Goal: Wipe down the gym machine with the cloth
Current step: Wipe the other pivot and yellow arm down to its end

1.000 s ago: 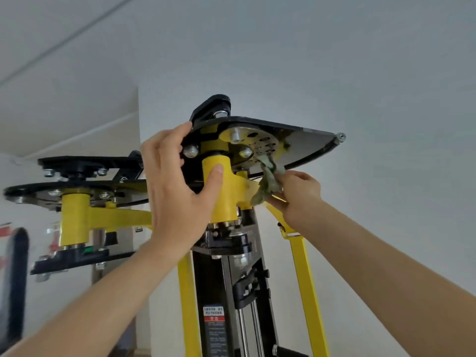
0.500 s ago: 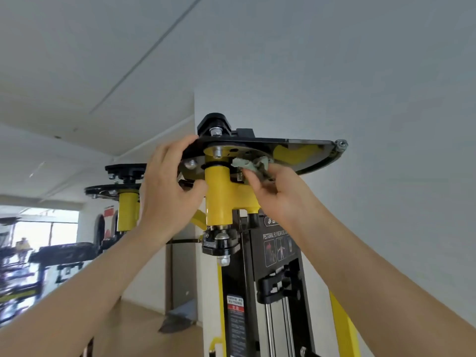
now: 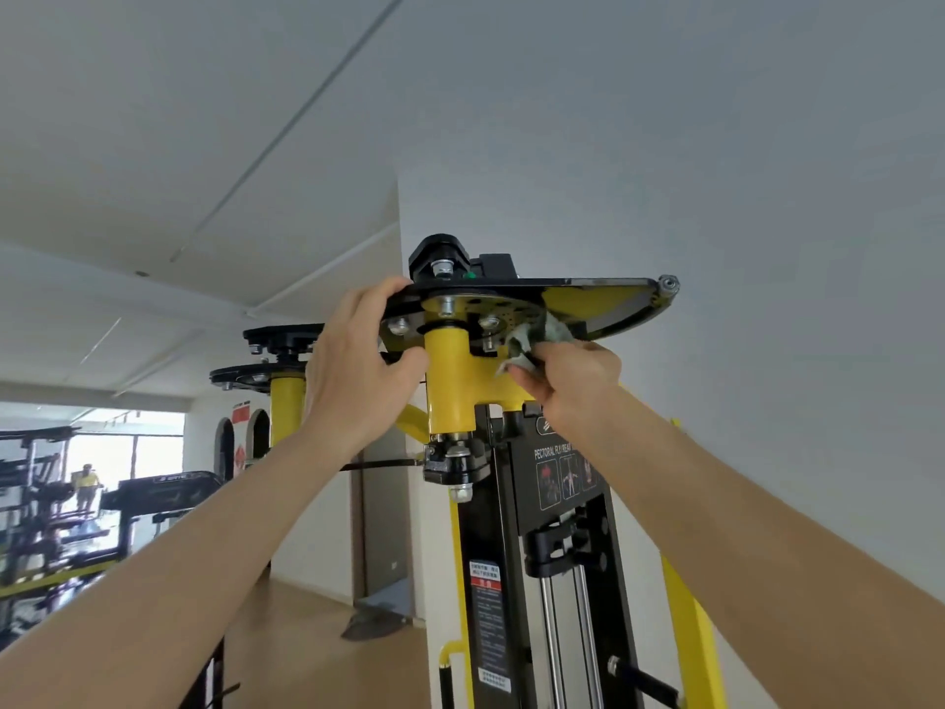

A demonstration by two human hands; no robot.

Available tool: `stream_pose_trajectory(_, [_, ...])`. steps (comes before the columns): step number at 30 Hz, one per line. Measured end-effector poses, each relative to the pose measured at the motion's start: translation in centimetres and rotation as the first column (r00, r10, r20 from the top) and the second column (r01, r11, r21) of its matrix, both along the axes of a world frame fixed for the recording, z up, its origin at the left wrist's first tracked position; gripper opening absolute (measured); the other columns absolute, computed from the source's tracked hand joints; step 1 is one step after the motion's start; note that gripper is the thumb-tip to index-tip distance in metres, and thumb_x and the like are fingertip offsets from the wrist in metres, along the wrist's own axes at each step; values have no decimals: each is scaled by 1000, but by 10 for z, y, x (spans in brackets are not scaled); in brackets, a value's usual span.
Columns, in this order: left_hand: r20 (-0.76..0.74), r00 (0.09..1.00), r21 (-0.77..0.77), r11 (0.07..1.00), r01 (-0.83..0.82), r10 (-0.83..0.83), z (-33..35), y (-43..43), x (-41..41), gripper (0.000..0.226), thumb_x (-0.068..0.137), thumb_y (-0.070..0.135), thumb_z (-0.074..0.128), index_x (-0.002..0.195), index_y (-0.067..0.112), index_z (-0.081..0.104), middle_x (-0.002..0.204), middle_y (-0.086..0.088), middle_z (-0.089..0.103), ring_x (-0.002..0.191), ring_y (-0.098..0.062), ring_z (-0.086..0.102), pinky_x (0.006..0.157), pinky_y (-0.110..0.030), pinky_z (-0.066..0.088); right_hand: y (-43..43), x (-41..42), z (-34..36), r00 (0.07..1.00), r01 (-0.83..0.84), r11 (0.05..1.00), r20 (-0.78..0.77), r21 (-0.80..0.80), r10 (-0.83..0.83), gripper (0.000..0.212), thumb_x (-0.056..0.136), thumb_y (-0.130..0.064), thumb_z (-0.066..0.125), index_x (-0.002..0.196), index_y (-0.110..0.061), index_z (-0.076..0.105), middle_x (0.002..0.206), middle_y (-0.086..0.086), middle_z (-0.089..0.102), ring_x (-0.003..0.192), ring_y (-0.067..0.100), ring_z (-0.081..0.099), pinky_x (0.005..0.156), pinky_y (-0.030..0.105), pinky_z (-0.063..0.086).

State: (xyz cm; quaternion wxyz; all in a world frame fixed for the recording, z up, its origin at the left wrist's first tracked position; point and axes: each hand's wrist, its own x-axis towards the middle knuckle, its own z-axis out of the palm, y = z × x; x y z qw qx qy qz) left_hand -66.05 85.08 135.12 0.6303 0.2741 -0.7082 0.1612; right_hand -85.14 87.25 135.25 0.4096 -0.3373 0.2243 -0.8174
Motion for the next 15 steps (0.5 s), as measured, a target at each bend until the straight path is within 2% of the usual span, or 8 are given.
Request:
stream_pose_trajectory(2, [1,1000,4,1000,20,-20,1,0,1,65,73,34,53,138,34,49,131,8,55,114,-13,51,90,-41,48,-7,-19,4,994,27,1000,110,-15,-25,36,90,20,55,123,6,53,106,36,63,59,23,68,46,24,57])
stream_pose_trajectory(3, [-3,1000,0,1000,22,-22,0,0,1,65,74,34,54,138,34,48,131,8,54,115,-14,51,91,-41,48,-12,-29,8,984,3,1000,179,-11,-1,36,95,19,49,130,12,51,119,41,58,53,10,66,48,14,53])
stream_pose_trajectory(5, [-16,1000,-6,1000,26,-26,-1,-3,1,63,78,28,59,139,35,47,132,8,53,115,-15,50,91,-40,45,-20,-42,13,985,7,1000,173,5,-8,40,103,9,42,140,23,34,143,44,39,50,-13,58,56,5,44])
stream_pose_trajectory(6, [-20,999,-5,999,34,-34,-2,-4,1,63,80,23,63,140,34,47,132,8,52,115,-15,49,89,-38,43,-25,-47,15,990,29,1000,139,12,-31,42,105,2,42,141,22,33,146,42,37,53,-15,58,57,5,42])
stream_pose_trajectory(9, [-17,999,-3,999,49,-49,-2,-7,2,66,82,14,67,142,33,47,132,7,52,113,-12,47,87,-35,41,-24,-37,13,971,240,970,3,33,-240,37,103,-27,55,132,-4,55,124,17,64,94,15,66,66,13,40])
stream_pose_trajectory(10, [-14,999,-3,999,47,-47,-2,-7,2,66,82,14,67,142,33,47,132,7,52,113,-11,47,88,-35,41,-19,-33,11,968,251,968,-12,26,-251,31,102,-30,58,123,-7,57,111,6,66,93,17,62,61,10,40])
stream_pose_trajectory(12, [-9,999,-7,999,33,-33,0,-7,4,65,83,16,68,142,32,48,135,7,52,114,-11,47,88,-35,40,-7,-30,9,997,76,995,32,-70,-74,25,101,-25,60,118,-7,59,99,-5,63,87,7,60,58,3,42])
stream_pose_trajectory(15, [18,1000,-35,999,-20,20,3,-4,5,60,84,25,67,141,30,49,136,5,55,111,-13,50,88,-37,41,10,-26,-3,972,-179,945,99,-274,213,26,100,-9,60,122,3,61,119,7,65,104,12,67,79,18,57])
